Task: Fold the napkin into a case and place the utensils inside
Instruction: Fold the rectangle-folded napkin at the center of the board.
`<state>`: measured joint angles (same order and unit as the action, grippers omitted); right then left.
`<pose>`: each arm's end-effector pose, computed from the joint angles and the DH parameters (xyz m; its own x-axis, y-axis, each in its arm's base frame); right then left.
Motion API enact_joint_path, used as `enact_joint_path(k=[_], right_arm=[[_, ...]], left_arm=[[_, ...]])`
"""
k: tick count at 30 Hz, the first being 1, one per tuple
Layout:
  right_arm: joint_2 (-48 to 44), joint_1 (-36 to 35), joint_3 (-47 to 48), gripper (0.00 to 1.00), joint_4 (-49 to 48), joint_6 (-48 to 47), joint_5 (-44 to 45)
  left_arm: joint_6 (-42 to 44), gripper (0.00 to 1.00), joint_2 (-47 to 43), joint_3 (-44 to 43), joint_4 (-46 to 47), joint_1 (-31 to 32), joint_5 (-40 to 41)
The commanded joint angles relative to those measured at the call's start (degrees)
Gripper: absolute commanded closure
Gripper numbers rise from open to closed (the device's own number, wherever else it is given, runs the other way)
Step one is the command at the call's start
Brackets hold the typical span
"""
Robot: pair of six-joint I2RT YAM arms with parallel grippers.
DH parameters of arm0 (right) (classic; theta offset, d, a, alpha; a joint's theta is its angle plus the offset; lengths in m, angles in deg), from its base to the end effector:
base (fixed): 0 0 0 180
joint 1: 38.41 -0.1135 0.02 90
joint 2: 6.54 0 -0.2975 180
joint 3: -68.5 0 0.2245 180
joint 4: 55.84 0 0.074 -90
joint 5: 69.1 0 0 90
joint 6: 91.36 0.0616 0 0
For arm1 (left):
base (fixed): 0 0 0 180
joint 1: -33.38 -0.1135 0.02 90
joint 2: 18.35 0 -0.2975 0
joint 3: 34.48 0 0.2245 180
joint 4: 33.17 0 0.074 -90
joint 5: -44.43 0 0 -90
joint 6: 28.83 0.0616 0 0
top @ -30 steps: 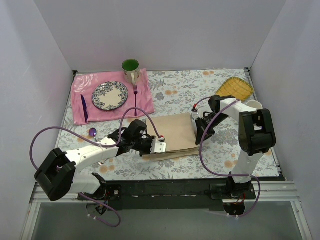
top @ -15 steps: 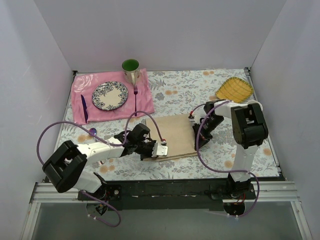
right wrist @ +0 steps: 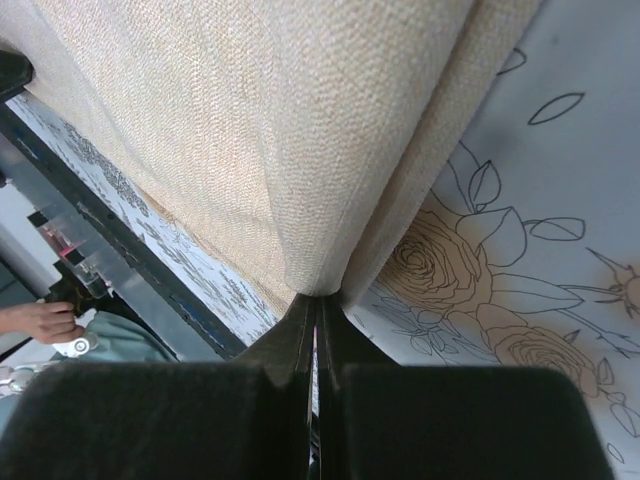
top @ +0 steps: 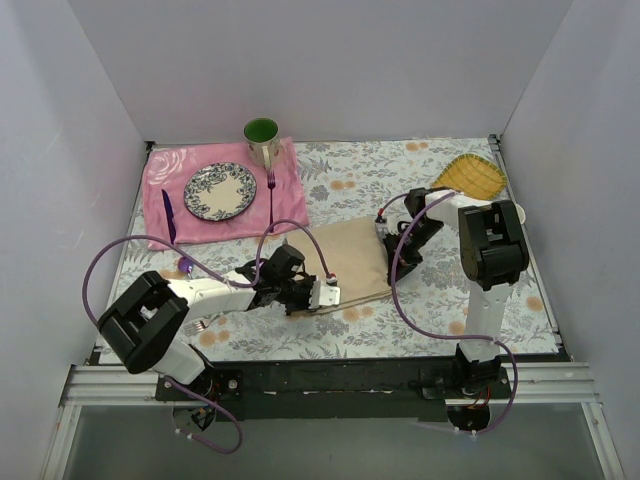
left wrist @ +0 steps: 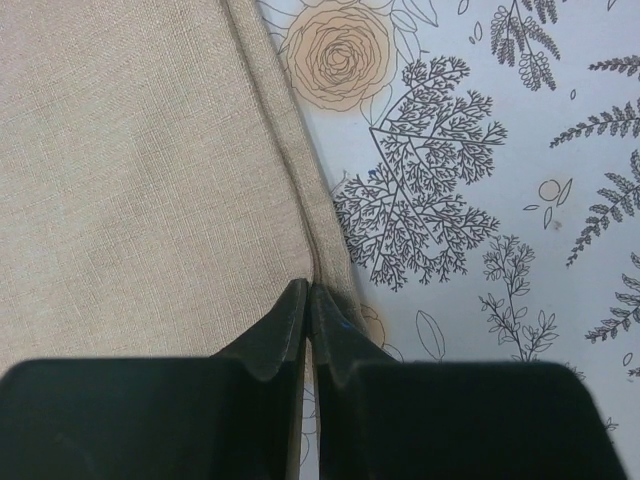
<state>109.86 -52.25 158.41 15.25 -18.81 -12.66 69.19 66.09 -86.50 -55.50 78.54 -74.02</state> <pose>0.3188 0.1136 0.1556 -0.8796 -0.4741 -0.0385 -0.4112 0.7174 0.5623 0.1588 -0.2013 0.1846 -0.4562 0.6327 -0.6258 0.8897 0.3401 -0.3047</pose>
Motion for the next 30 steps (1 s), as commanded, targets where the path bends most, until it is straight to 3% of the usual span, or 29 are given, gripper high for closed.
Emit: enact_joint_path(k=[1, 11, 20, 30], right_arm=[[-3.4, 0.2, 1.9, 0.99, 3.3, -2.0, -0.7], [-6.9, 0.2, 1.0, 0.99, 8.0, -4.3, -1.7], [-5.2, 0.1, -1.5, 0.98, 6.3, -4.4, -2.7], [-0.9, -0.1, -3.9, 0.92, 1.6, -3.6, -1.5]], left_arm=[[-0.5, 1.00, -2.1, -2.6, -2.9, -0.4, 1.5], [-0.4, 1.00, -7.3, -6.6, -9.9, -0.3, -0.8], [-0.6, 1.00, -5.8, -4.1, -9.6, -0.3, -1.4], [-0.5, 1.00, -1.2, -1.0, -5.5, -0.3, -1.3]])
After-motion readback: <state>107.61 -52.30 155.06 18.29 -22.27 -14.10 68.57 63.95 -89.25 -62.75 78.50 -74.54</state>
